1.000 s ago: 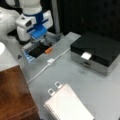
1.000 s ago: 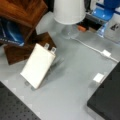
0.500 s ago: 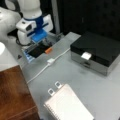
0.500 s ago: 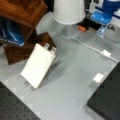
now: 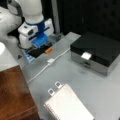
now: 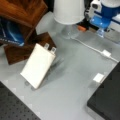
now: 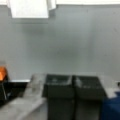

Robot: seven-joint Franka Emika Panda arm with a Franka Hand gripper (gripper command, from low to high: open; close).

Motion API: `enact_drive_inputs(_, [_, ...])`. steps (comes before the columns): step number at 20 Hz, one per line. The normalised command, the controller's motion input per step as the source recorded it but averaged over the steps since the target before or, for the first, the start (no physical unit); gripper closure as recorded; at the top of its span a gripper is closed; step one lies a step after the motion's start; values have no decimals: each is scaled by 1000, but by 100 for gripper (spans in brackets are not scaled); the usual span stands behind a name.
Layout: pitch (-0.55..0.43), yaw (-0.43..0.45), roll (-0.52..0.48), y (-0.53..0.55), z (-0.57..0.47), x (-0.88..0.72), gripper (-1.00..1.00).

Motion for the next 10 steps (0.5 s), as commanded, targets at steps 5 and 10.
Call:
enact_drive_inputs(5, [-204, 42, 55, 91, -412, -223, 100])
enact_drive_inputs(10, [-247, 46, 67, 86, -344, -274, 100])
